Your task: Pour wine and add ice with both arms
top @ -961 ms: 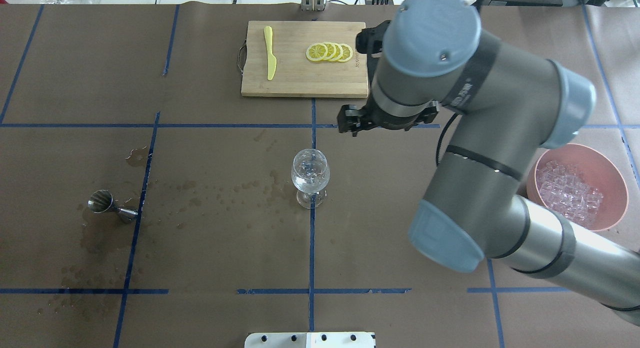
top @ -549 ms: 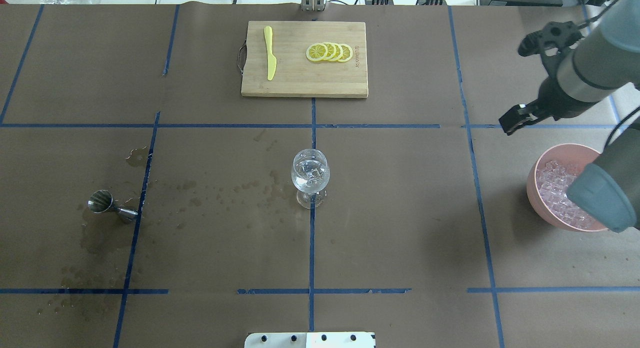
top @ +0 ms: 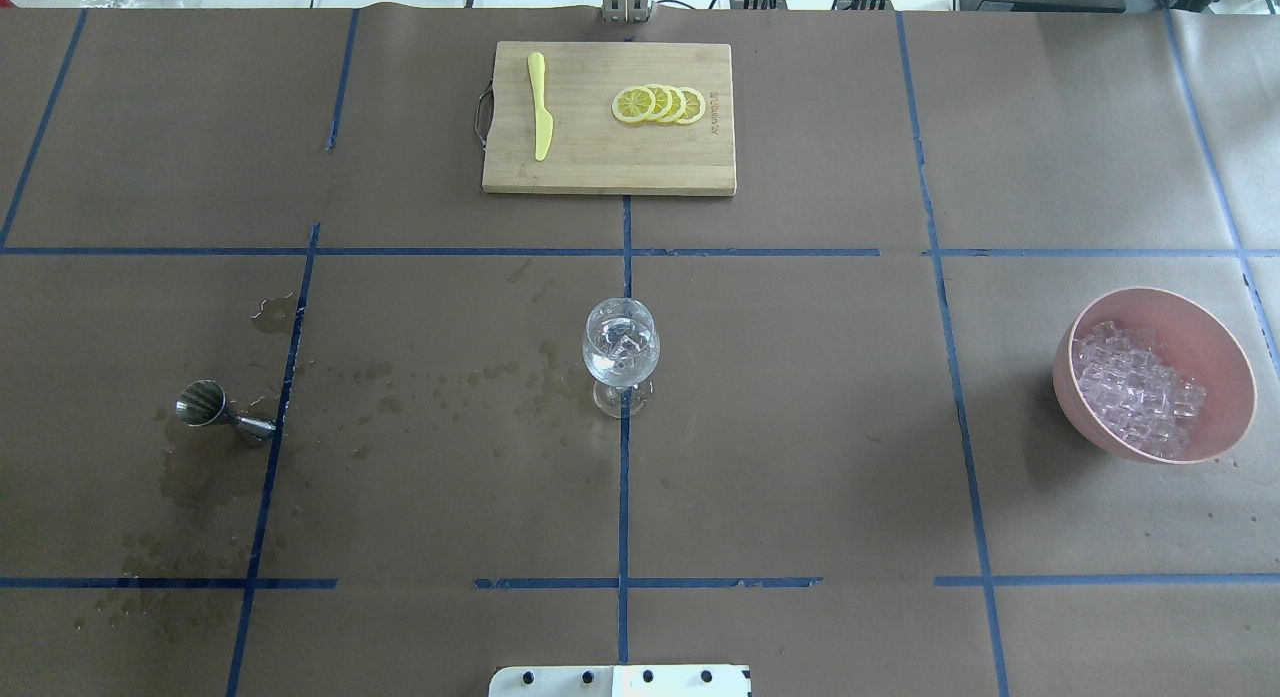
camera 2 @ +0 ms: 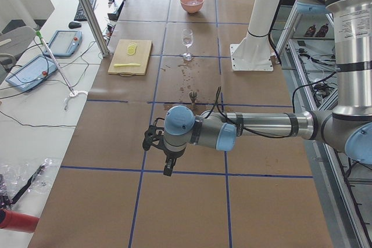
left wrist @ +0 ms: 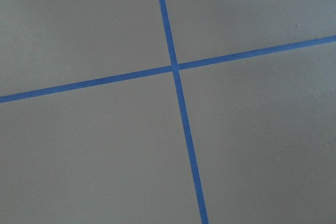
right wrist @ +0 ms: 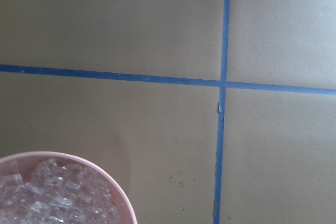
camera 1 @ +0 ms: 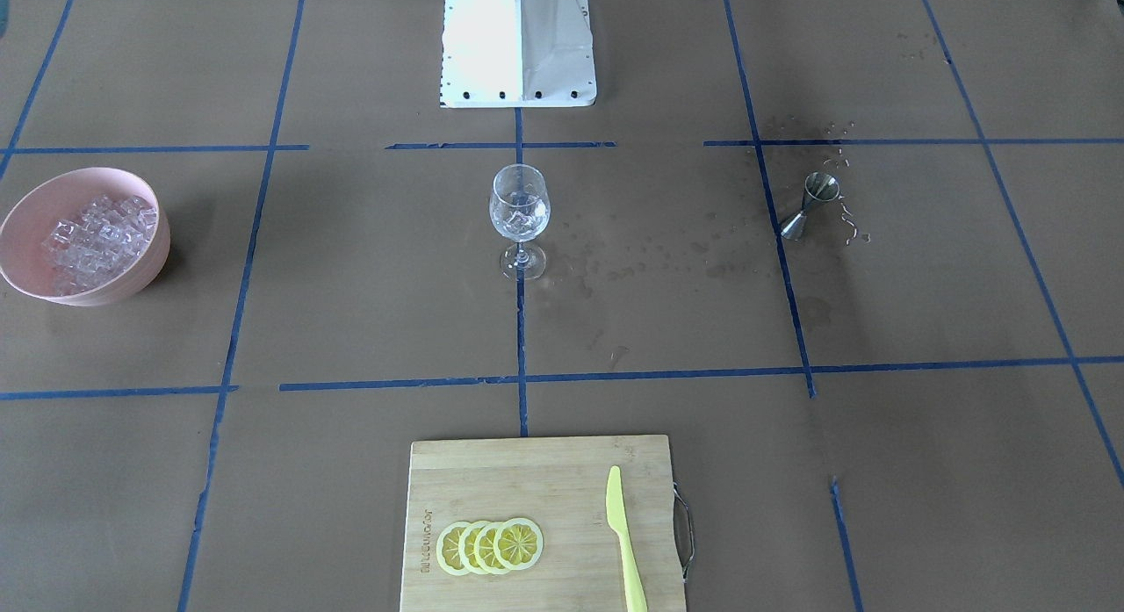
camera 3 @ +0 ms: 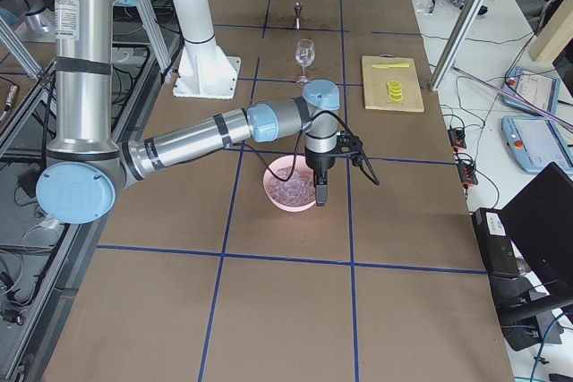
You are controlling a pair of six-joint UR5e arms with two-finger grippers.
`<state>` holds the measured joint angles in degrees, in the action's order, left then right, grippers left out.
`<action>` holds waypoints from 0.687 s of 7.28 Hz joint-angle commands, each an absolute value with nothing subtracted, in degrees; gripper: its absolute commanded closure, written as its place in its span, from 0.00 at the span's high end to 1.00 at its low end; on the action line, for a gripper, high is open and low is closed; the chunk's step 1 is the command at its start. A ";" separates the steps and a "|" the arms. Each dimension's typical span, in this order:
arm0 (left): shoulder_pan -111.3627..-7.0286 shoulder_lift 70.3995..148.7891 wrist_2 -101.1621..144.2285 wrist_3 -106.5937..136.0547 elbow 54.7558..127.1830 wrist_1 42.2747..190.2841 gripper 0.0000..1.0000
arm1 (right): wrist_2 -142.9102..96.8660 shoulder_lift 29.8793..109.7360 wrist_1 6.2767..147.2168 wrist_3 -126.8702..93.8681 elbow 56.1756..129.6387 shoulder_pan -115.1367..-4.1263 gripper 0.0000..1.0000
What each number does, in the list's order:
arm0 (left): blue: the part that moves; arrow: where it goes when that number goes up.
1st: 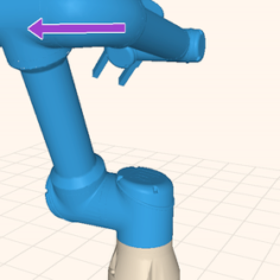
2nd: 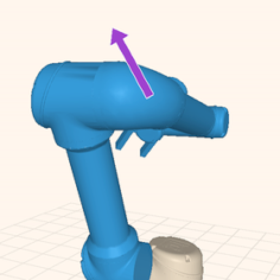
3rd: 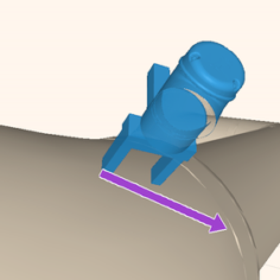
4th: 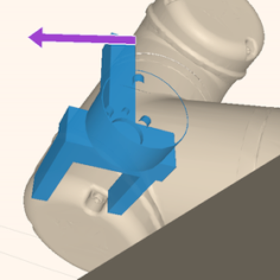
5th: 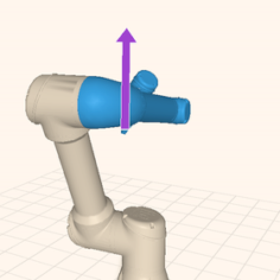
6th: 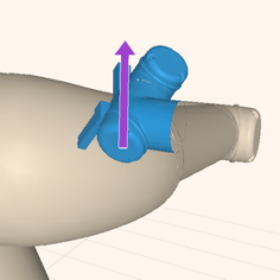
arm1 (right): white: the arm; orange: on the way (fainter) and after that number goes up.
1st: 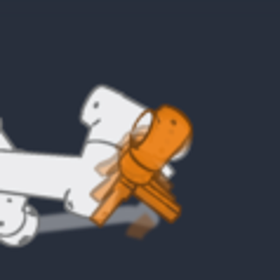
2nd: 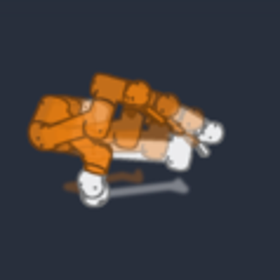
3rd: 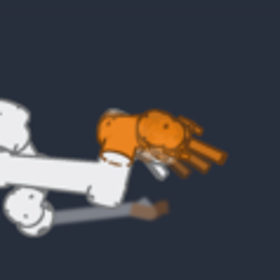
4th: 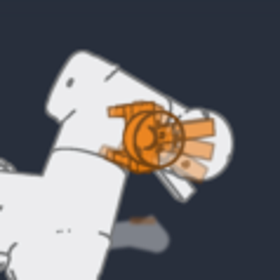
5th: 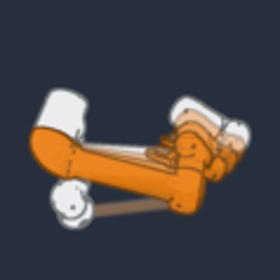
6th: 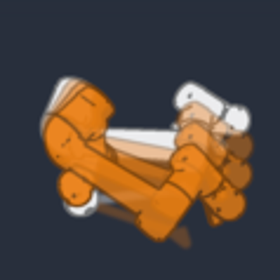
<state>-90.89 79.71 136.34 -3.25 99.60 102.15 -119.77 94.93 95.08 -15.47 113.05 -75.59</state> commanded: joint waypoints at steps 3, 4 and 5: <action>-90.97 79.63 136.58 -3.25 99.76 101.87 1.00 | -126.90 105.18 94.57 0.41 112.59 -81.99 1.00; -90.97 79.63 136.67 -3.16 99.84 101.69 1.00 | -127.70 106.95 94.66 0.53 111.80 -82.44 1.00; -90.88 79.63 136.67 -3.16 100.19 100.99 1.00 | -130.23 107.75 94.57 0.70 111.10 -82.88 1.00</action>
<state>-90.95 79.64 136.63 -3.20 99.91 101.60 -127.71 106.13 94.63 0.09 111.90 -82.22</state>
